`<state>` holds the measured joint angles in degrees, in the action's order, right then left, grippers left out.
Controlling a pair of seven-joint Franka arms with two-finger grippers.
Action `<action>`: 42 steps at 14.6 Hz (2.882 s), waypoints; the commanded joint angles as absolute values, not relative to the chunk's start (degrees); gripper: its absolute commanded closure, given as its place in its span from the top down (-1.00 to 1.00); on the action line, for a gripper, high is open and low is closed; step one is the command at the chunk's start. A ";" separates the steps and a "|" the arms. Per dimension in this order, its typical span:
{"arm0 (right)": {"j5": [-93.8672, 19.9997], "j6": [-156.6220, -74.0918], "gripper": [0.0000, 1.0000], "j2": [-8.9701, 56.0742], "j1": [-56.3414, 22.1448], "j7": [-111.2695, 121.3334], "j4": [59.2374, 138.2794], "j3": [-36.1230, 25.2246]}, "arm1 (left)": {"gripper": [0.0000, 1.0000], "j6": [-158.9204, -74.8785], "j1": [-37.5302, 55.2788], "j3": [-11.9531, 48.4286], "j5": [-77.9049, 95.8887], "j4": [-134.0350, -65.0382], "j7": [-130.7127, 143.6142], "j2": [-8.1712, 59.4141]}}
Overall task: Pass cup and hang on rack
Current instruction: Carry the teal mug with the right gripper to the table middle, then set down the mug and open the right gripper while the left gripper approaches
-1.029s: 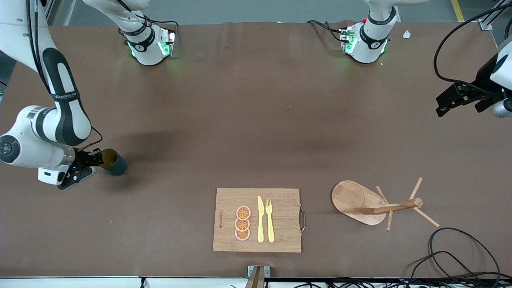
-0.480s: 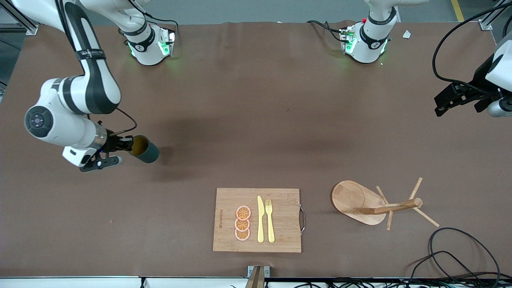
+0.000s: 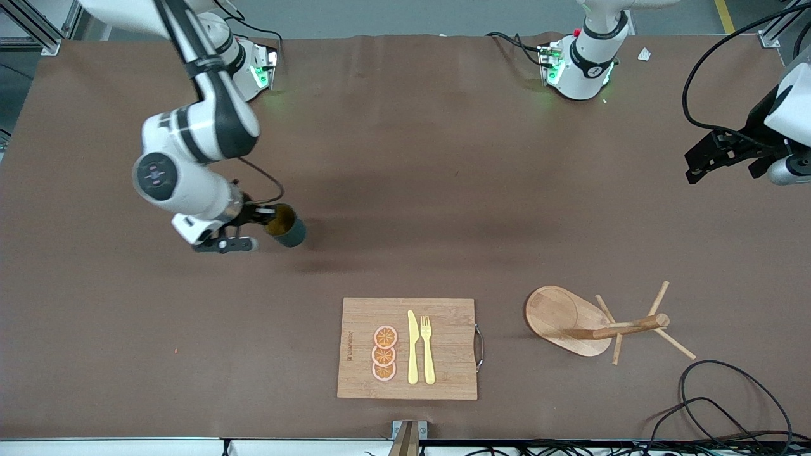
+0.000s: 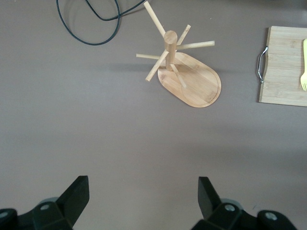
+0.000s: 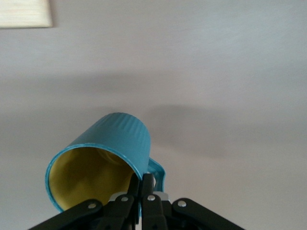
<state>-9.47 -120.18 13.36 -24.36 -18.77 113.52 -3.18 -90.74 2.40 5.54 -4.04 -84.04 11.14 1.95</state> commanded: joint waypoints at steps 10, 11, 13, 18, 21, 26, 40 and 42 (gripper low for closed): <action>-15.56 -122.26 -0.99 26.88 -42.71 -47.29 99.50 -3.78 | 1.00 -90.44 2.20 5.27 -4.22 -83.32 11.16 2.90; -15.56 -122.26 -0.99 28.20 -43.15 -47.29 98.45 -3.26 | 1.00 -90.44 2.20 5.27 -4.13 -83.32 11.34 2.90; -15.47 -122.43 -0.96 30.57 -44.55 -46.85 96.78 -3.08 | 1.00 -90.44 2.20 5.27 -4.22 -83.32 11.42 2.99; -15.56 -123.66 -0.78 31.73 -44.74 -39.30 95.98 -3.08 | 1.00 -90.79 3.07 5.71 -4.13 -83.23 11.16 5.26; -15.47 -123.05 0.99 31.55 -44.38 -39.37 96.06 -3.08 | 1.00 -92.90 5.53 5.80 -3.69 -83.23 11.34 7.02; -15.03 -116.30 1.00 26.03 -40.45 -34.40 95.98 -3.52 | 1.00 -92.99 12.20 5.71 -3.52 -83.23 15.36 10.28; -2.82 -94.41 1.00 11.69 -6.70 -1.76 91.61 -4.13 | 1.00 -104.33 47.61 5.28 -25.10 -78.85 67.14 35.04; -2.90 -91.77 1.00 12.04 -2.57 0.16 87.64 -4.13 | 1.00 -104.24 51.75 4.31 -30.05 -77.87 72.47 36.56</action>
